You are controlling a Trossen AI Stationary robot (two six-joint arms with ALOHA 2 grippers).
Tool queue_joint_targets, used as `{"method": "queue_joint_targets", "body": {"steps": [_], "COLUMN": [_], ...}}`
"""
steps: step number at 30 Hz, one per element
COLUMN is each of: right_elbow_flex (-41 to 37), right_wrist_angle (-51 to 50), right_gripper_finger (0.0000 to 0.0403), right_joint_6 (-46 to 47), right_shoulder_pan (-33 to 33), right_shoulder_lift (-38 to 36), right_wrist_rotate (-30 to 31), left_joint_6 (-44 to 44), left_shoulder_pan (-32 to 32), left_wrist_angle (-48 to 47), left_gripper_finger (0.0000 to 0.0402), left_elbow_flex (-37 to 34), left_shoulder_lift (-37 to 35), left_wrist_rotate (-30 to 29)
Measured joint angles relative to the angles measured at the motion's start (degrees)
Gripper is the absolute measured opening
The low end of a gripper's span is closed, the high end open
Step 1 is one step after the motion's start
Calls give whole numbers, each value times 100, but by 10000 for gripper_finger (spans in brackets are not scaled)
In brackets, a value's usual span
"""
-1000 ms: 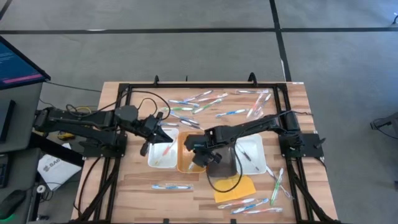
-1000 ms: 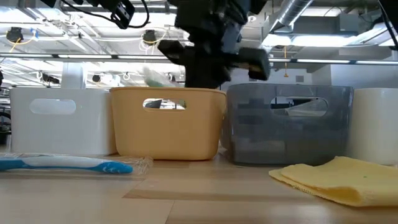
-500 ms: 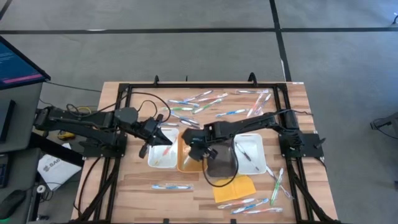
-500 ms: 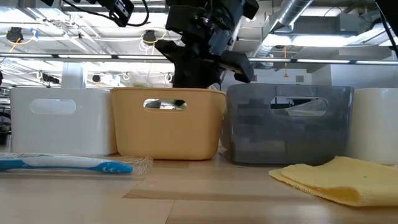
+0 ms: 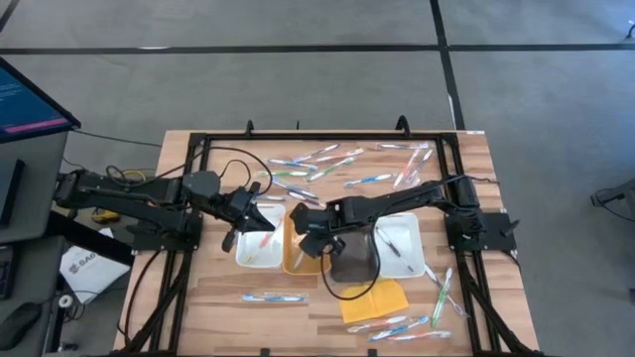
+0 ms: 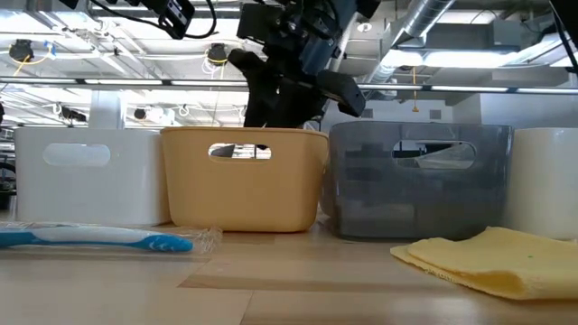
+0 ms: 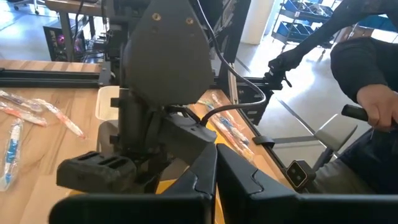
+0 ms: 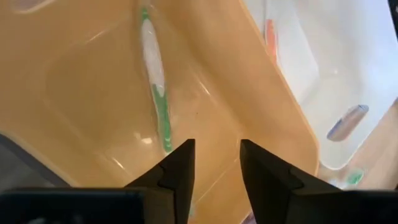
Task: Pick & Place Toothbrushes
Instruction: Put the blue toothbrush into the black bin
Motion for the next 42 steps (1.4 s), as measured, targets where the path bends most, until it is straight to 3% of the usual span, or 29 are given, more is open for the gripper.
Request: {"method": "queue_joint_targets", "body": {"steps": [7,15,19,27,32,36,42], "right_elbow_flex": [-3,6,13,9,-55,-404,-980], "right_wrist_angle": [-159,-647,-961,-1910,-2665,-2483,-1969], "right_gripper_finger": [137,136,131,128,129,128,124], "right_joint_6": [597,804,1171,2462,3484,3819,4109], "right_shoulder_pan": [120,234,227,174,59,23,-30], "right_shoulder_lift": [-82,-290,-541,-1300,-1841,-2333,-3002], "right_wrist_rotate": [695,1933,2147,2101,967,480,471], "left_joint_6": [158,167,171,171,171,171,162], "left_shoulder_pan": [0,0,2,7,7,7,-13], "left_wrist_angle": [46,200,312,400,410,398,411], "left_gripper_finger": [2,2,2,2,2,2,2], "left_elbow_flex": [0,0,2,2,2,2,-44], "left_shoulder_lift": [0,0,0,0,0,0,-1], "left_wrist_rotate": [0,0,0,0,0,0,0]}}
